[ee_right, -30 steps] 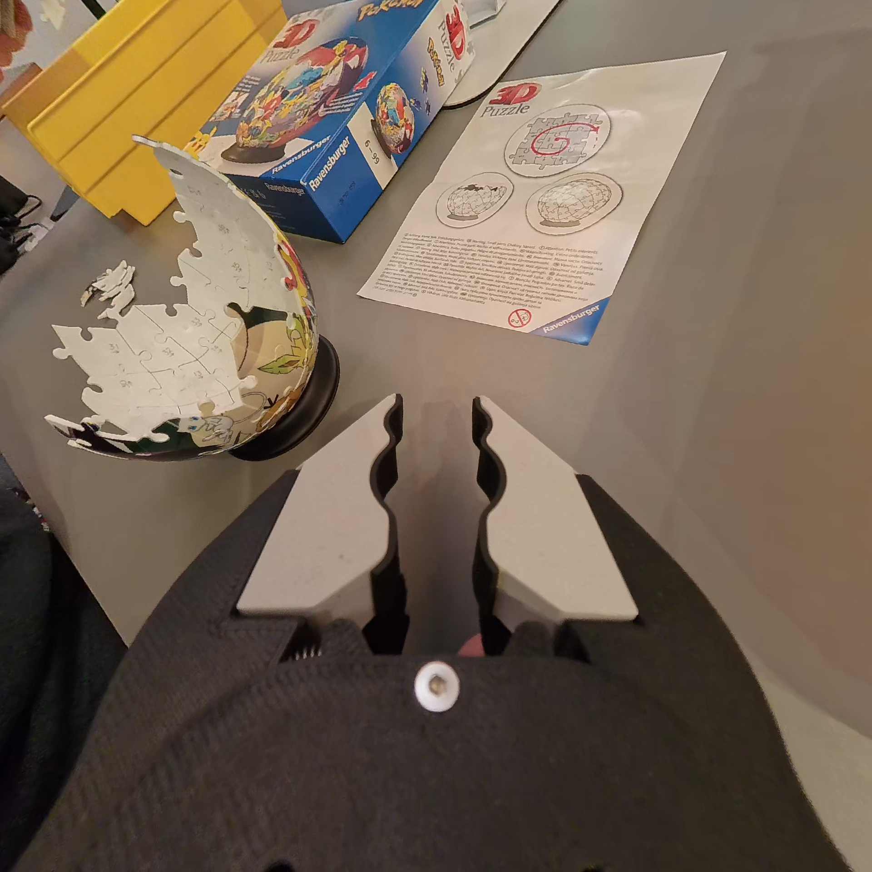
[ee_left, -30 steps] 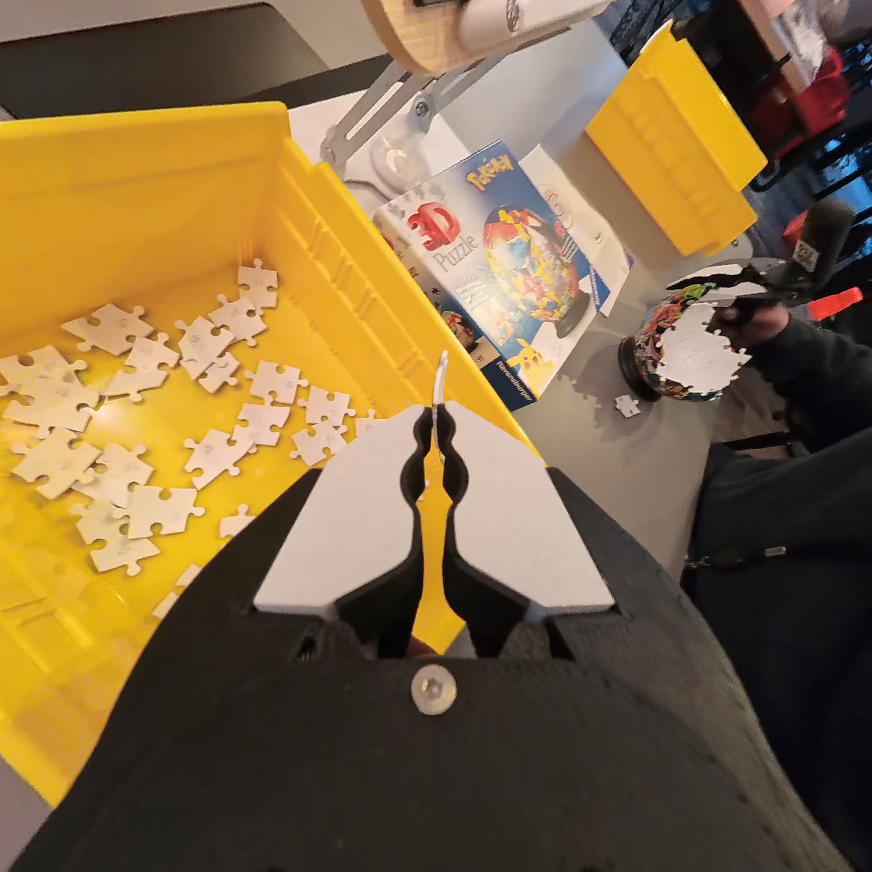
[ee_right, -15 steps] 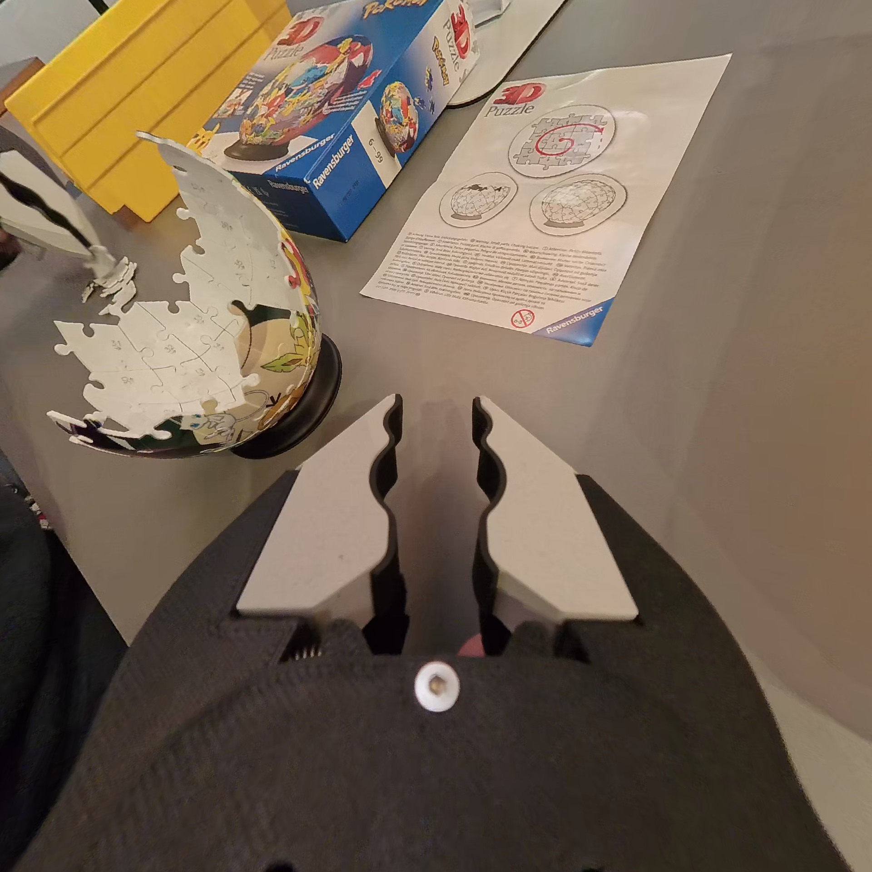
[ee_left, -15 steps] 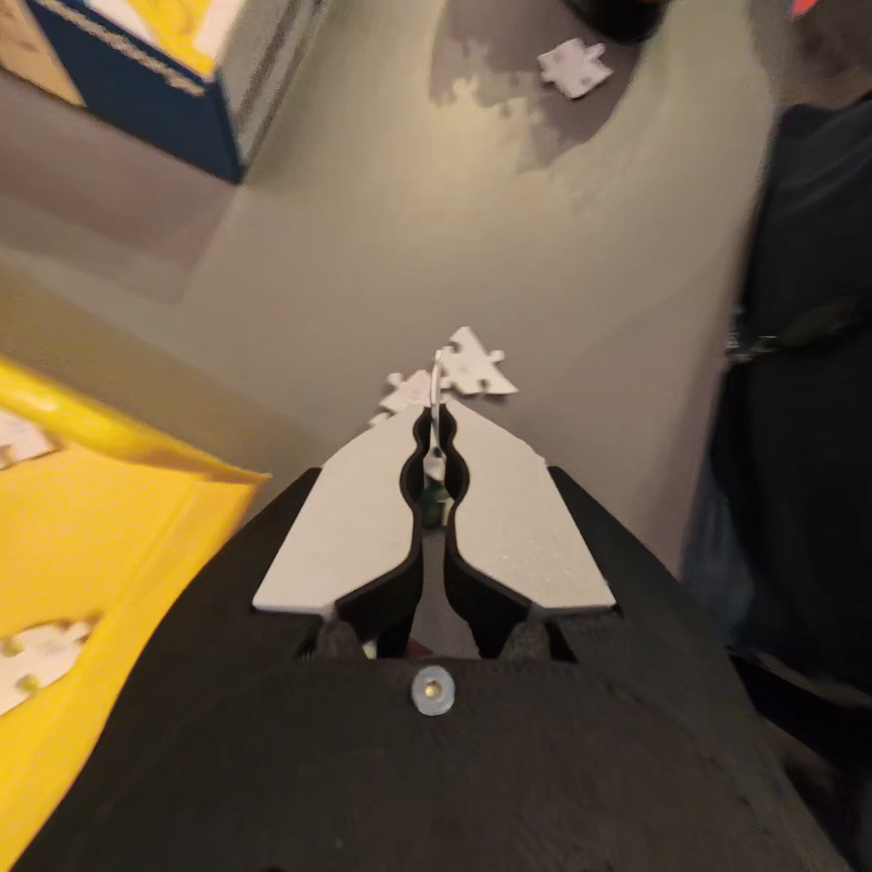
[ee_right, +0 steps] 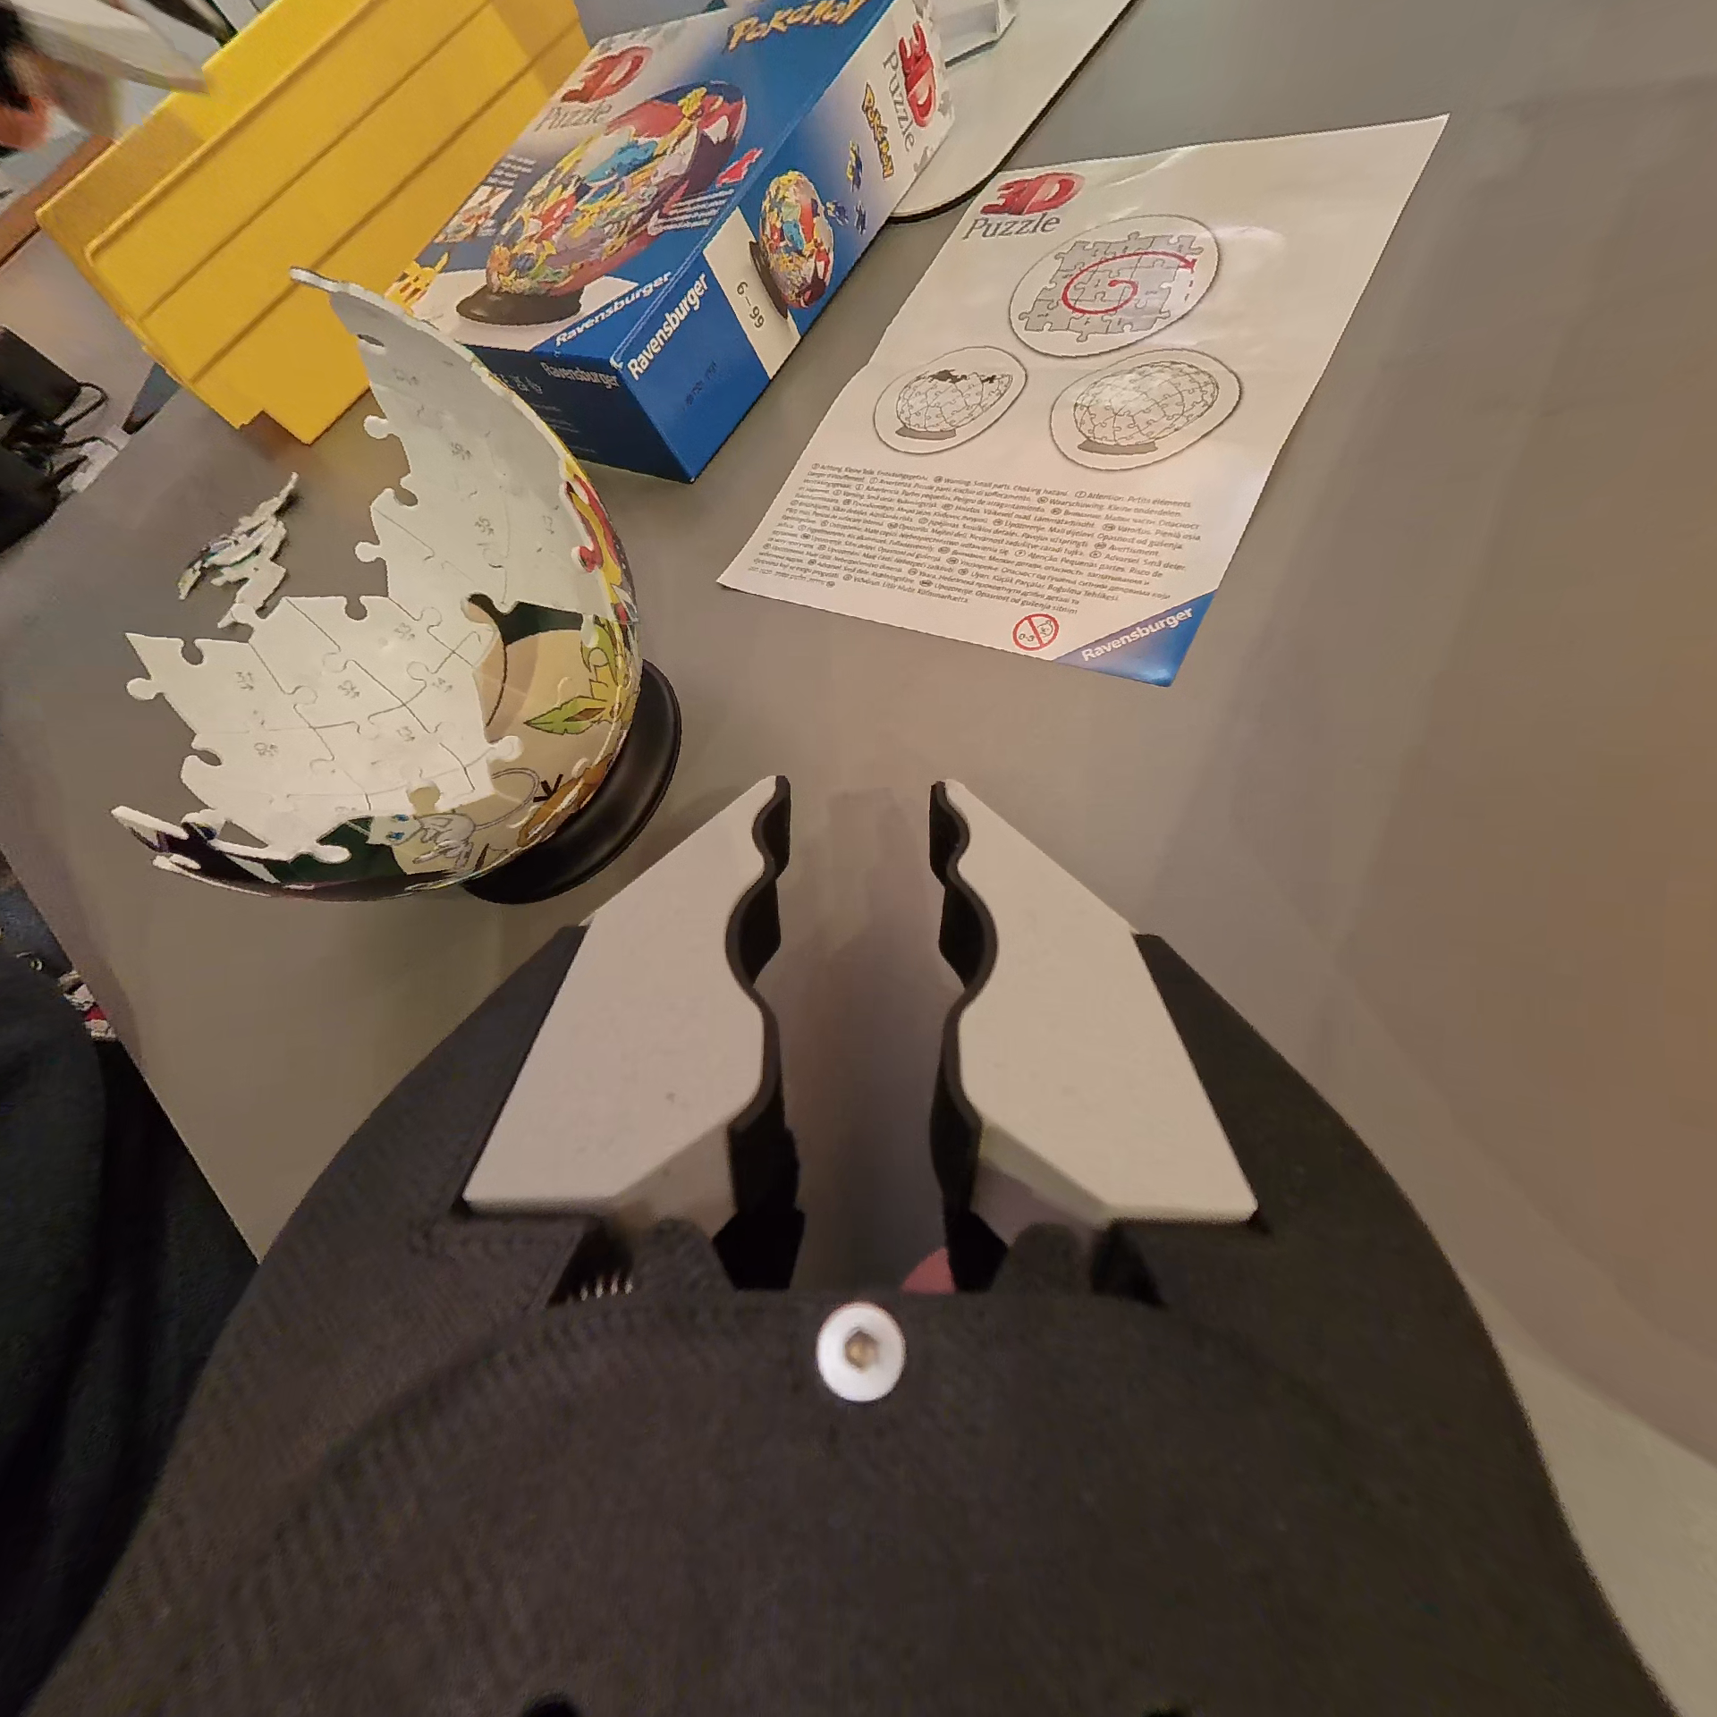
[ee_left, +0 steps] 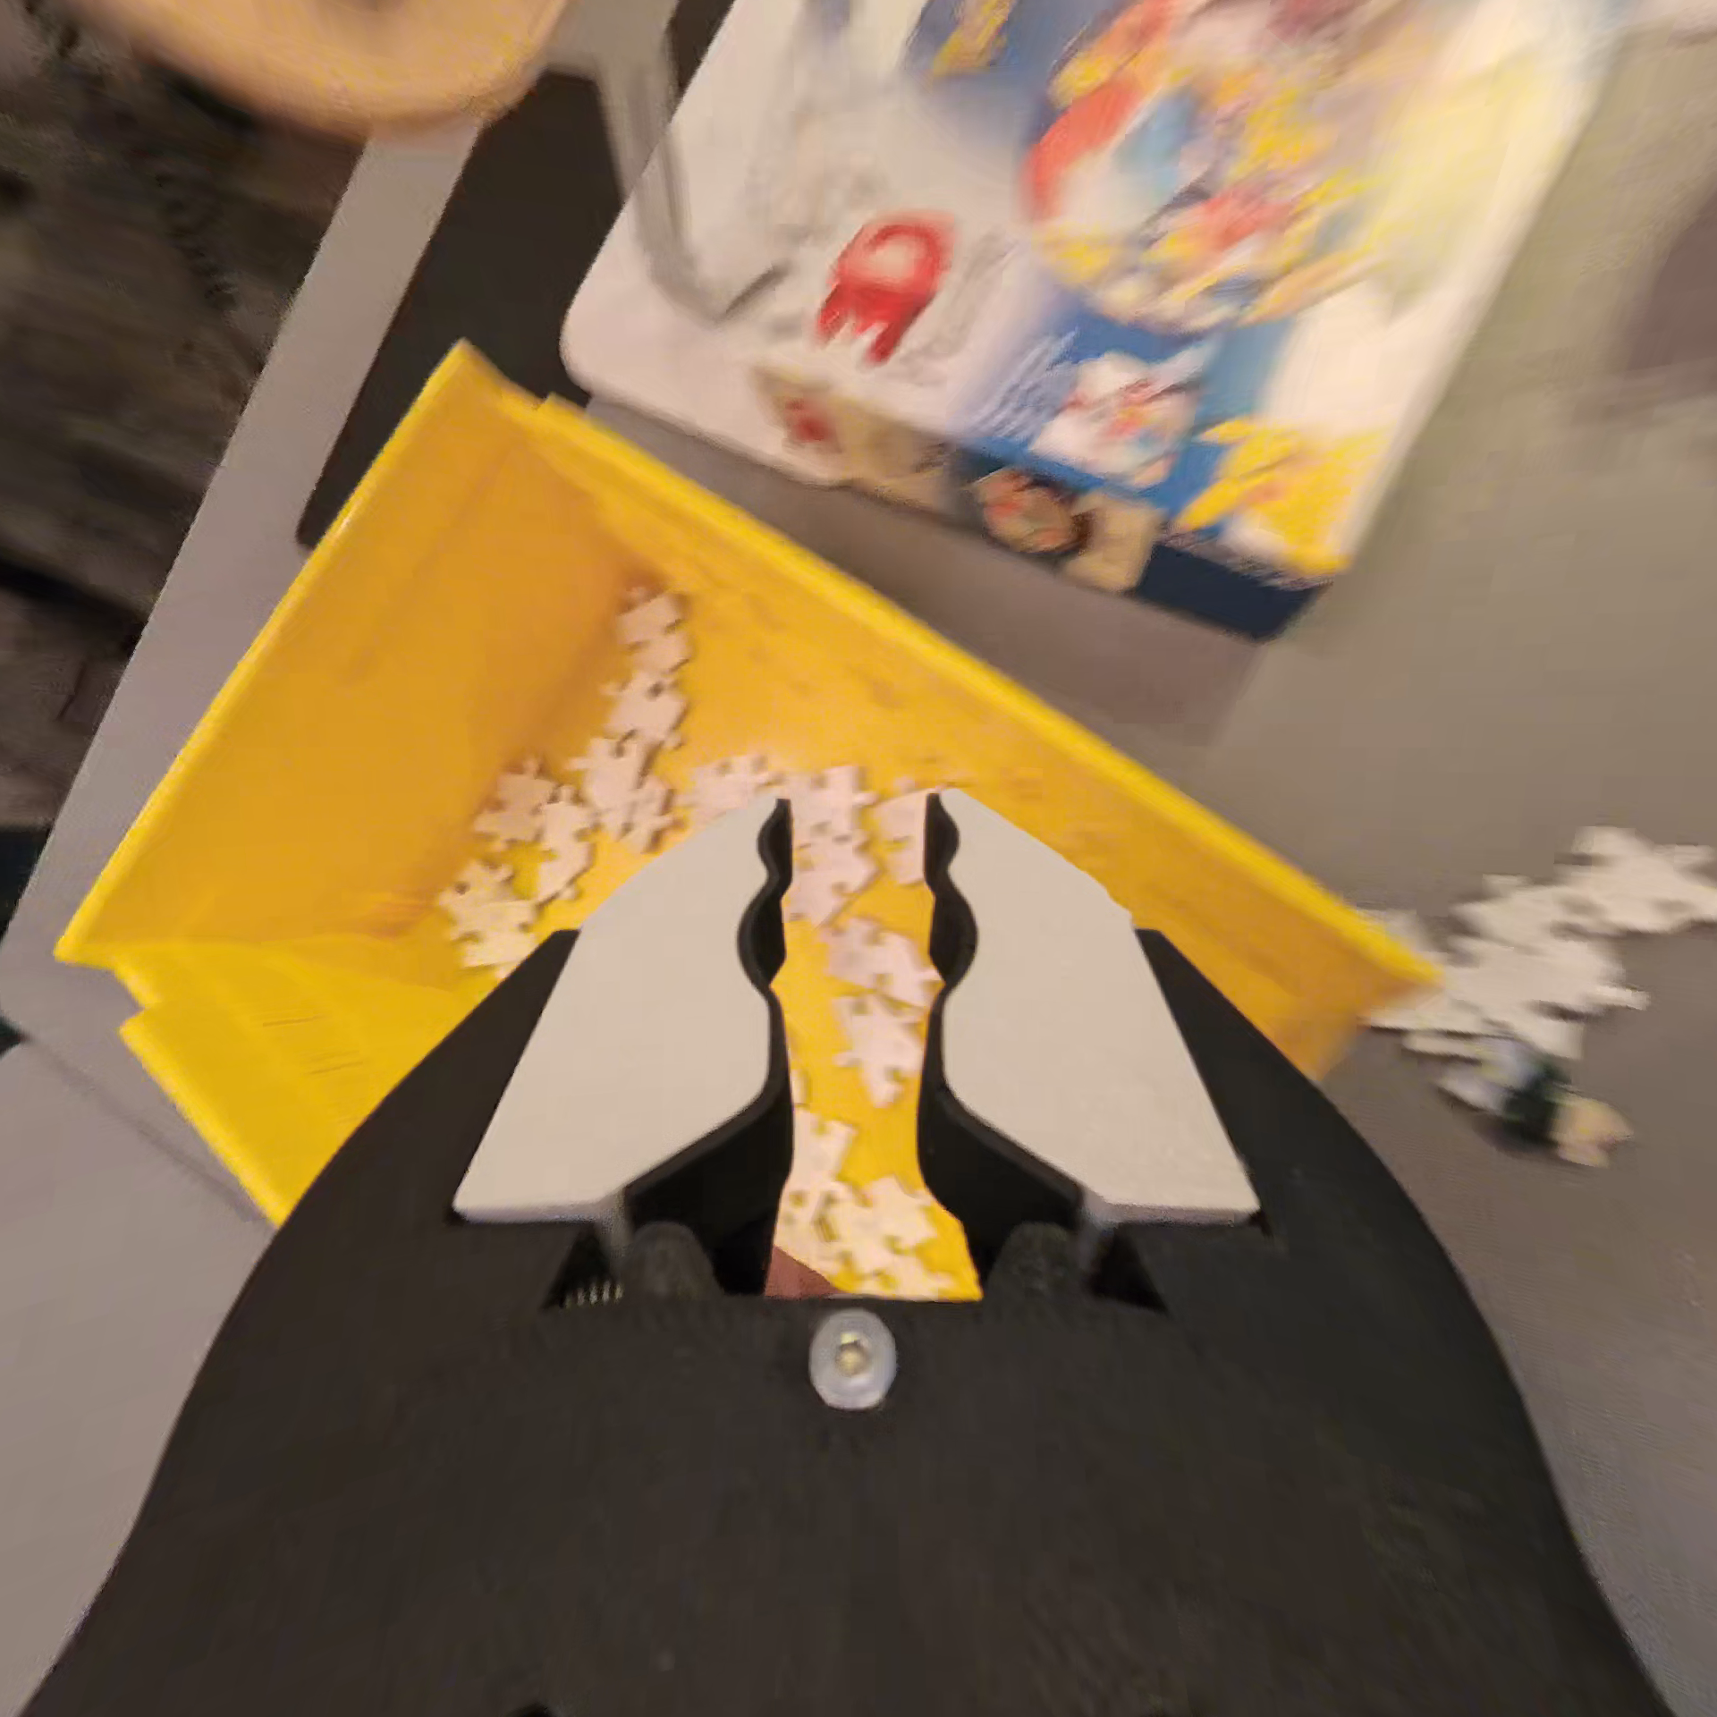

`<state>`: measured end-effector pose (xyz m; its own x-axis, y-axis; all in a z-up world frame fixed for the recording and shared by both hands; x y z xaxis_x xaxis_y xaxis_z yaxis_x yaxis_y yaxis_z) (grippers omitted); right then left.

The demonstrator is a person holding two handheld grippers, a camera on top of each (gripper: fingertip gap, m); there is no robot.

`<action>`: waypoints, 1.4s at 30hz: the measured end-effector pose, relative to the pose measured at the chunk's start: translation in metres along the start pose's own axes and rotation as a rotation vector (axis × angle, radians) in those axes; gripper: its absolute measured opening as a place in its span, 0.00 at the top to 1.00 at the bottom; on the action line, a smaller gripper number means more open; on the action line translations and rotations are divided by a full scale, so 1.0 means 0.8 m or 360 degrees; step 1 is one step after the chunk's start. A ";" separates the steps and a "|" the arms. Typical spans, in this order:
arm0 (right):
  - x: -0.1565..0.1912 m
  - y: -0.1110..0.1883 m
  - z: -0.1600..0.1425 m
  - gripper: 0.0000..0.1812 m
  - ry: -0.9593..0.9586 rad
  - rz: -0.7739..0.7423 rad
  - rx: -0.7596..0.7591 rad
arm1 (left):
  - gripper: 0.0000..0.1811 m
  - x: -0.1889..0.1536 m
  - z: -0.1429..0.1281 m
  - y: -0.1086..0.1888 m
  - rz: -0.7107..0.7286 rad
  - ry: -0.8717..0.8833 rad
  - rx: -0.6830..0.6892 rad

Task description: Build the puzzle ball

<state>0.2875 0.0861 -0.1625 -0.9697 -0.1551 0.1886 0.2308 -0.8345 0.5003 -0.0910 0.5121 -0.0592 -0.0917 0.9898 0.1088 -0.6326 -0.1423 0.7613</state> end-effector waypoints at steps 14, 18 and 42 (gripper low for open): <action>-0.003 0.002 0.001 0.84 -0.0041 0.0018 -0.0029 | 0.94 0.071 -0.054 -0.129 -0.0027 0.0209 0.0549; -0.002 0.002 0.000 0.84 -0.0032 0.0010 -0.0024 | 0.99 0.070 -0.055 -0.128 0.0020 0.0150 0.0544; 0.000 0.001 0.000 0.84 -0.0002 0.0012 -0.0011 | 0.83 -0.182 -0.086 -0.025 -0.0481 0.0052 0.0459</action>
Point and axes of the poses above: each gripper's, where its closed fingertips meet, y back along the fingers, z out of its top, x = y × z across the jaws, the point moved 8 cm from there along y, back along the fingers, and after that the axes turned 10 degrees about y, right-handed, at the moved point
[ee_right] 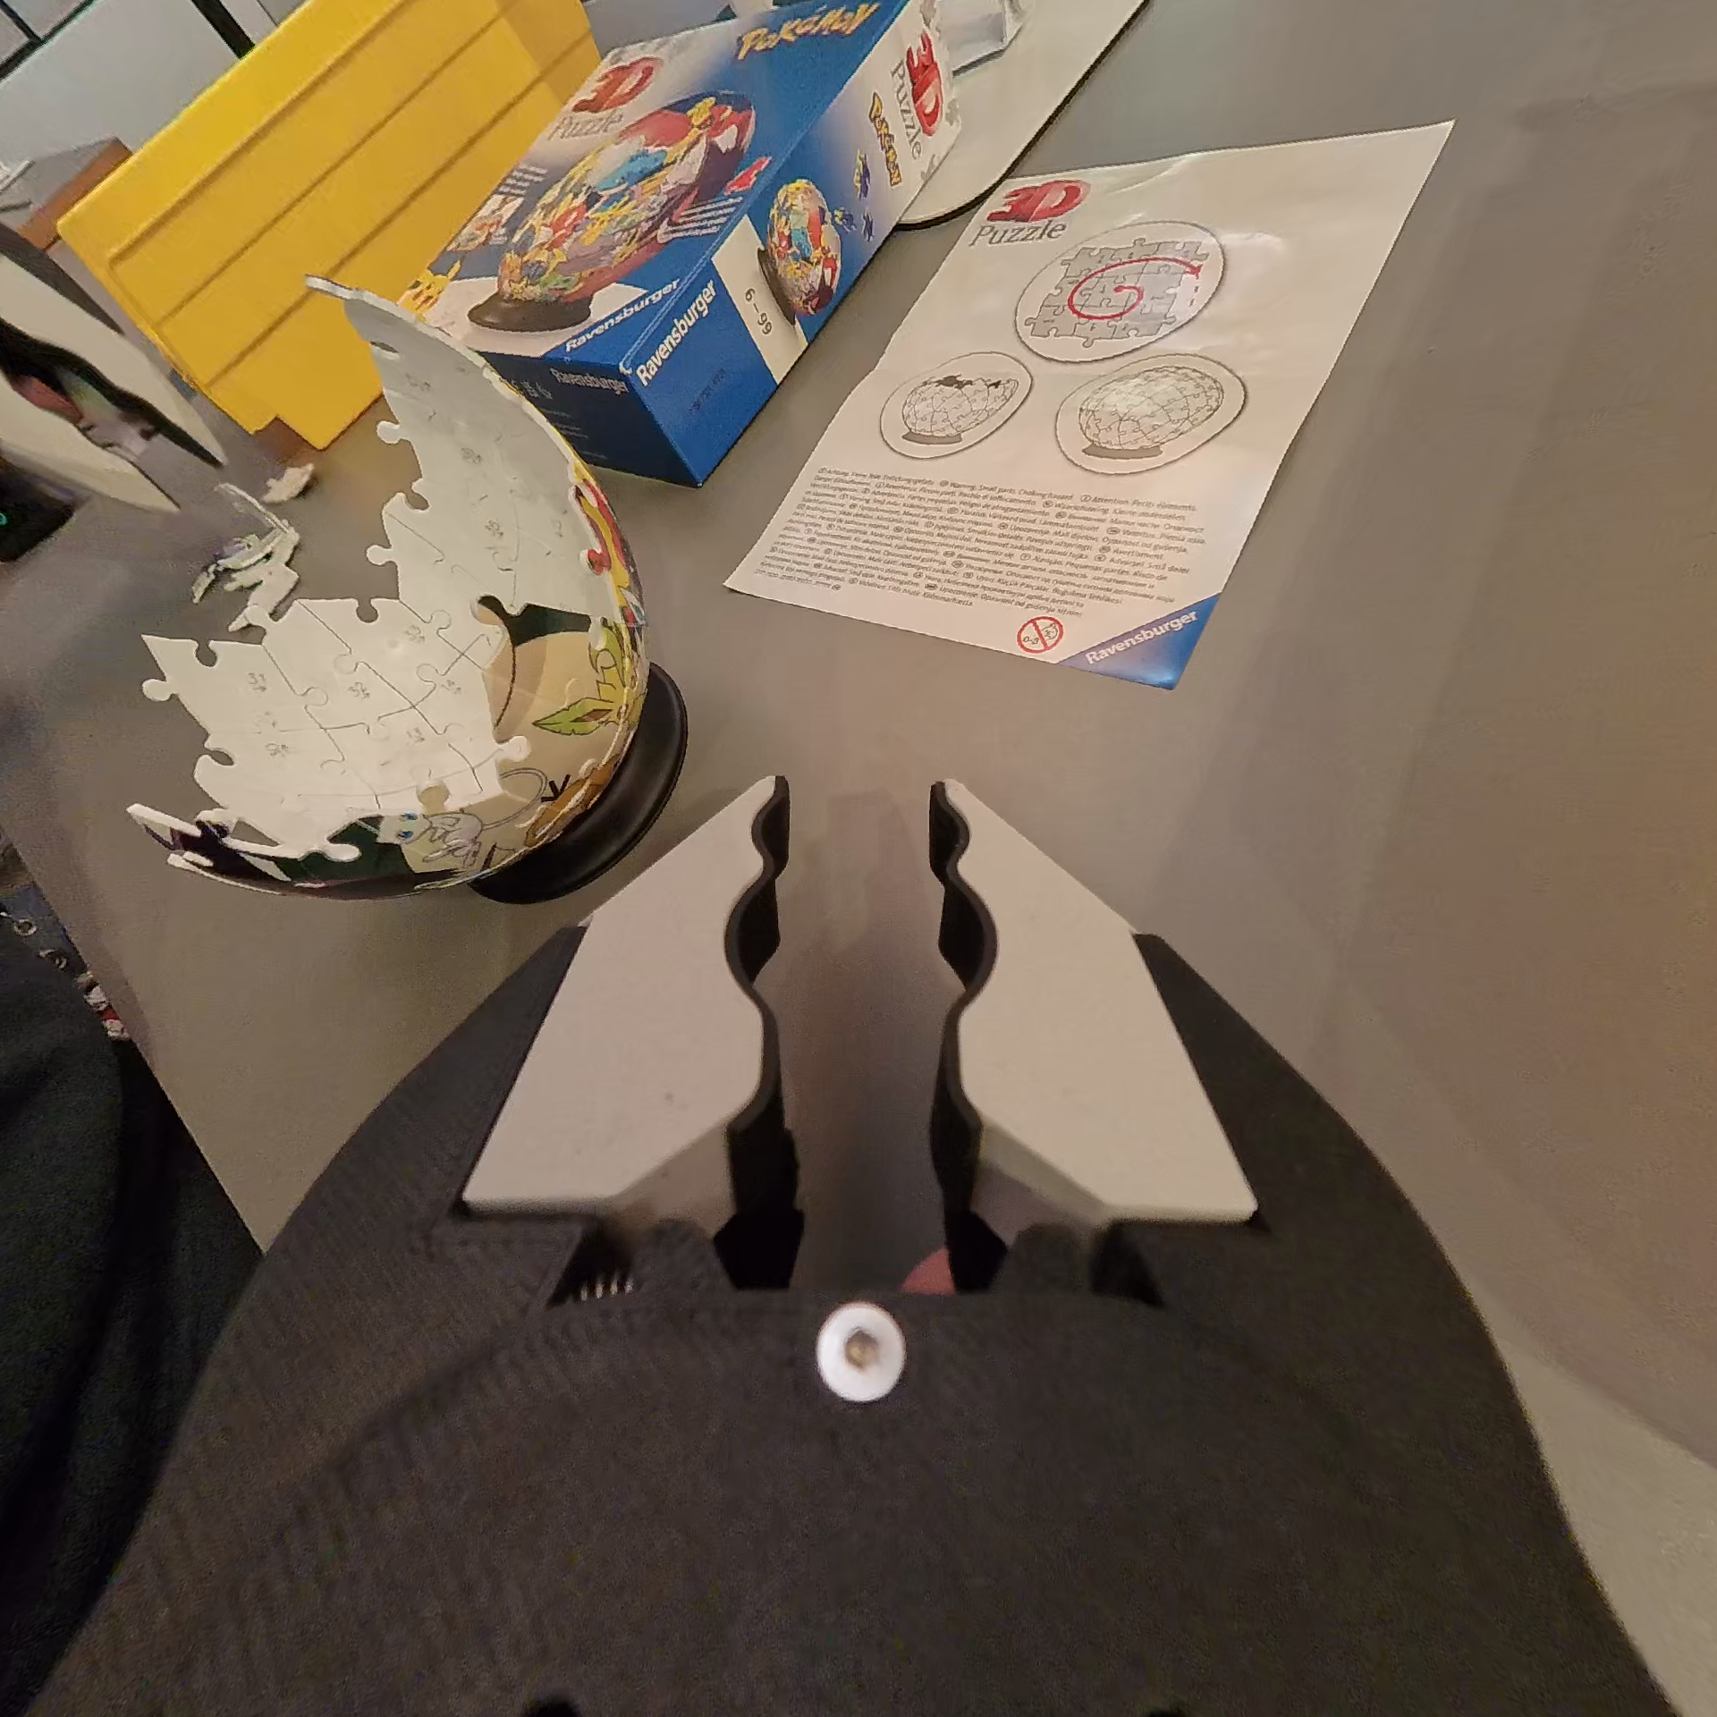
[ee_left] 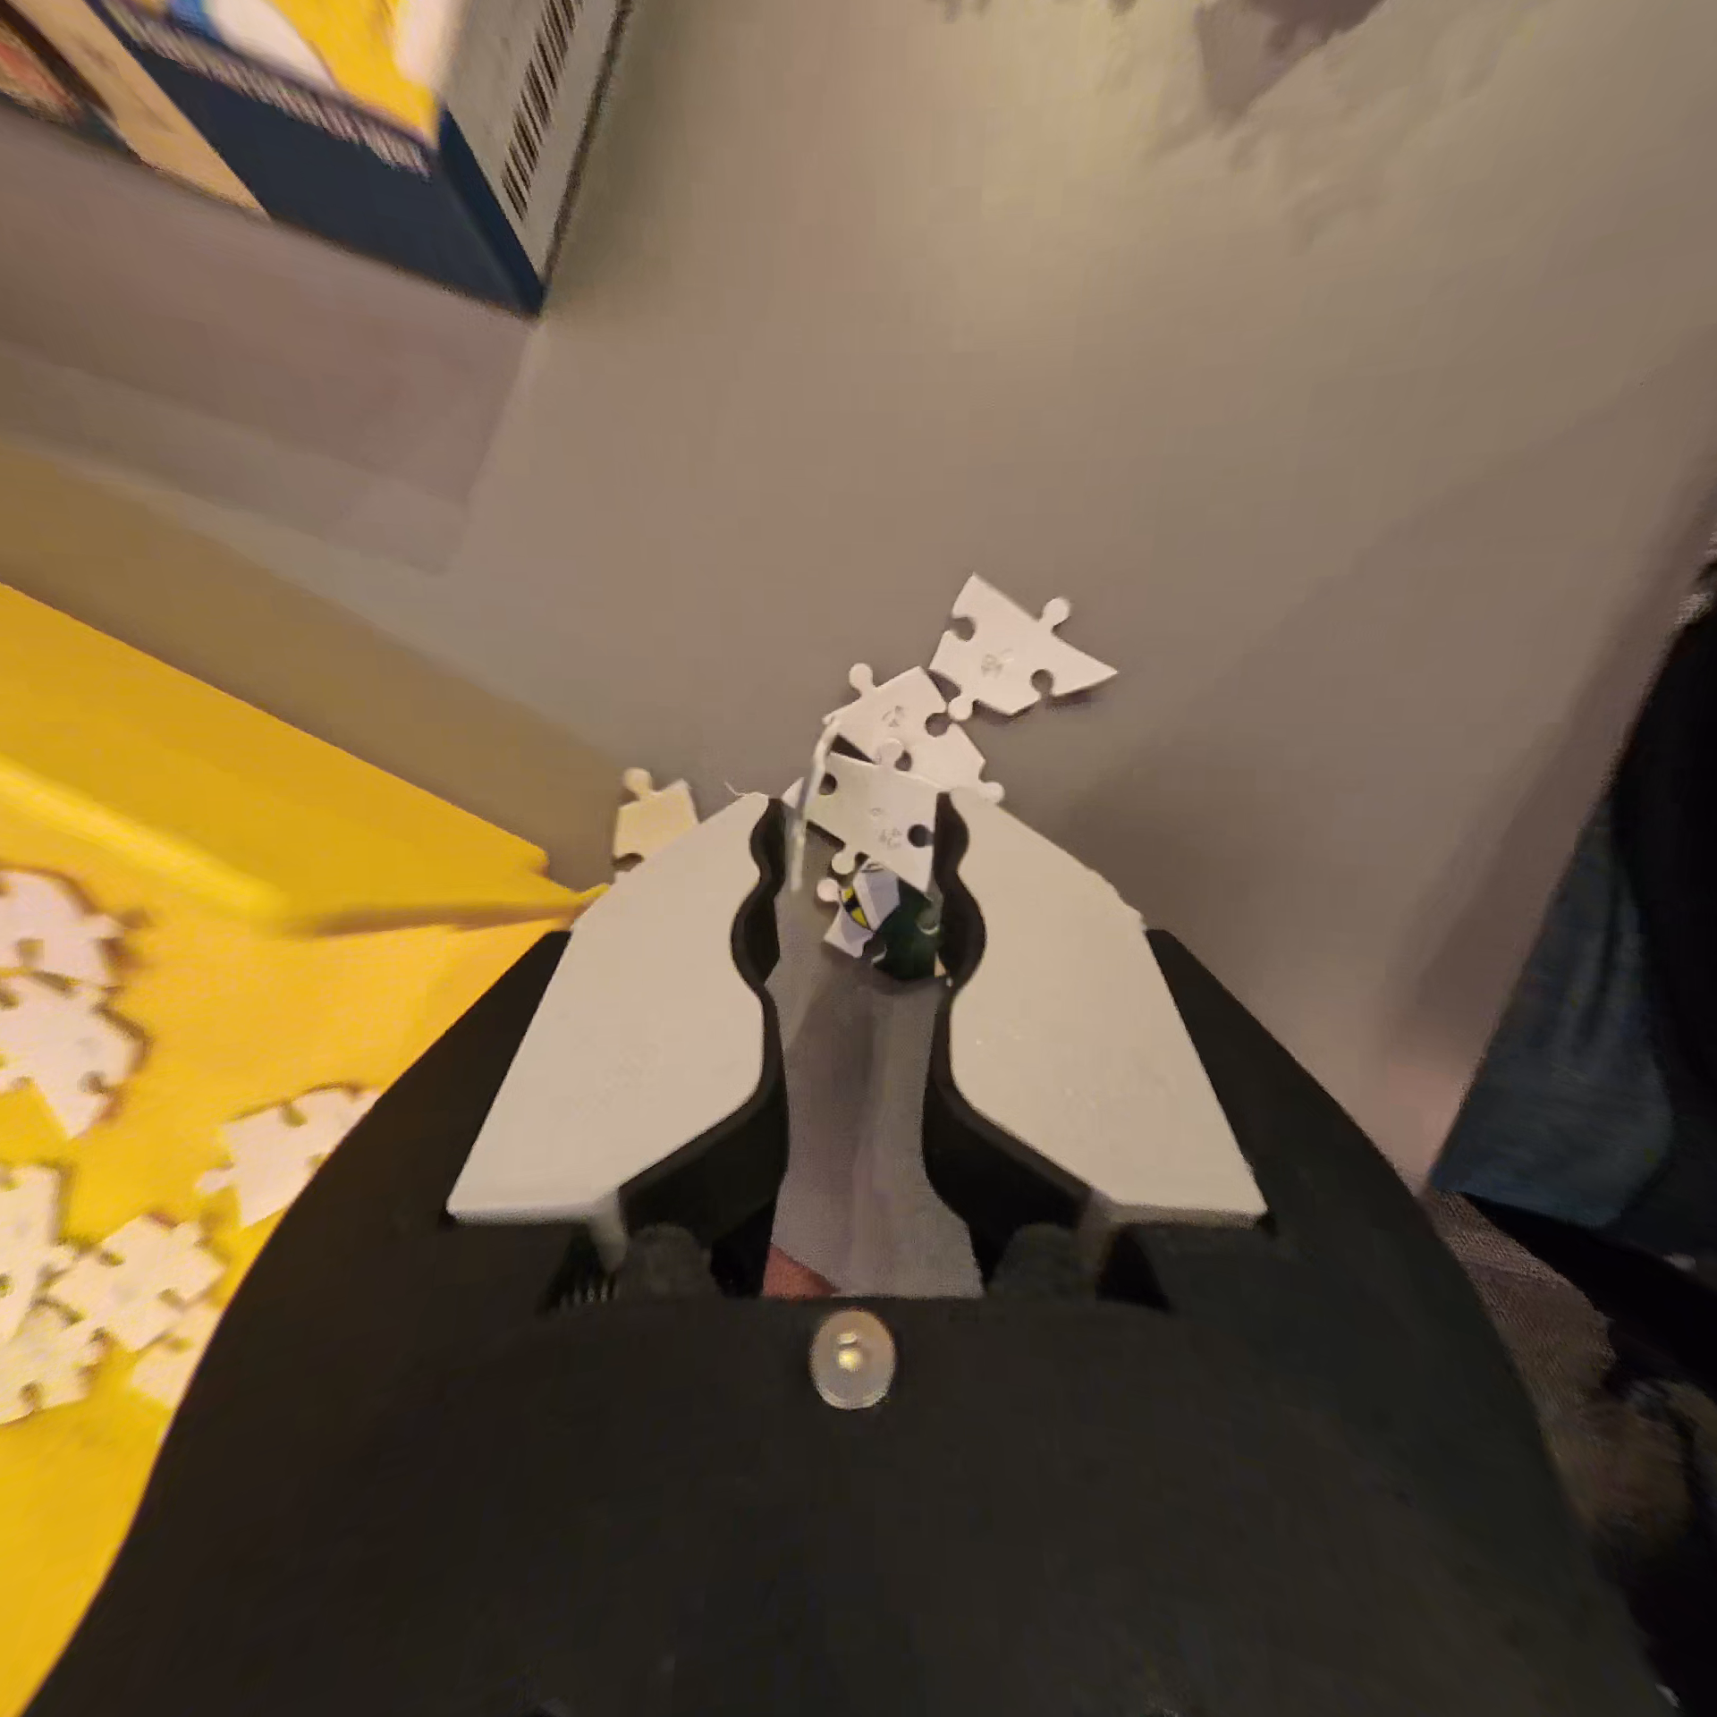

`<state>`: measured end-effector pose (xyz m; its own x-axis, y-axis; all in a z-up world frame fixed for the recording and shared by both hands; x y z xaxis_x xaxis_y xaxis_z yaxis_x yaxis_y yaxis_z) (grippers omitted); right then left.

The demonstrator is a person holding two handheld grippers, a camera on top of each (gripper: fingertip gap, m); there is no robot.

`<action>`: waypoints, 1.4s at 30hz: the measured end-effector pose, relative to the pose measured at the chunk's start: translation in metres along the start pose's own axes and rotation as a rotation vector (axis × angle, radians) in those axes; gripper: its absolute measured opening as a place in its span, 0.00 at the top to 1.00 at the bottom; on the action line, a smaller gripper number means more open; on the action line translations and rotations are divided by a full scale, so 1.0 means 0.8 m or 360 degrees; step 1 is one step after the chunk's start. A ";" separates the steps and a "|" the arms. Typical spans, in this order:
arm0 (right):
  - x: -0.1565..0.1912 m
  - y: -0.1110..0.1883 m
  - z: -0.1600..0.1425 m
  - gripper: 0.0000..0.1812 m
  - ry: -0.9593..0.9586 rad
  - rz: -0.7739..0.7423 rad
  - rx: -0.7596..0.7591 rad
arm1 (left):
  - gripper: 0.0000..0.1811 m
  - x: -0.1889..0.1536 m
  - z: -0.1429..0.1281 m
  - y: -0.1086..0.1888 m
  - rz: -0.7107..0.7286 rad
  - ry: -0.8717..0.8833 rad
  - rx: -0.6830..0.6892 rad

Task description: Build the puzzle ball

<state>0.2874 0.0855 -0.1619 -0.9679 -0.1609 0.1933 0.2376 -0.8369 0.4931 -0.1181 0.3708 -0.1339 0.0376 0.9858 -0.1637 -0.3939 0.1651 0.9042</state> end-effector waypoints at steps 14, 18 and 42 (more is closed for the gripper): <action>-0.001 0.001 0.000 0.84 -0.0016 0.0003 -0.0011 | 0.85 0.236 0.091 0.025 0.0479 -0.0034 -0.0164; -0.002 0.001 0.000 0.84 -0.0030 0.0004 -0.0012 | 0.78 0.265 0.090 -0.011 0.0551 0.0028 -0.0063; -0.005 0.002 0.000 0.84 -0.0058 0.0011 -0.0026 | 0.99 0.273 0.091 0.015 0.0495 0.0068 -0.0217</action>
<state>0.2913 0.0849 -0.1615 -0.9625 -0.1476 0.2278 0.2425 -0.8443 0.4778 -0.0476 0.5905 -0.1302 -0.1411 0.9856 0.0927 -0.4996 -0.1517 0.8529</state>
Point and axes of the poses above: each gripper's, where its closed fingertips meet, y back along the fingers, z out of its top, x = y × z across the jaws, the point moved 8 cm from there along y, back along the fingers, and after that the axes turned 10 degrees about y, right-handed, at the moved point
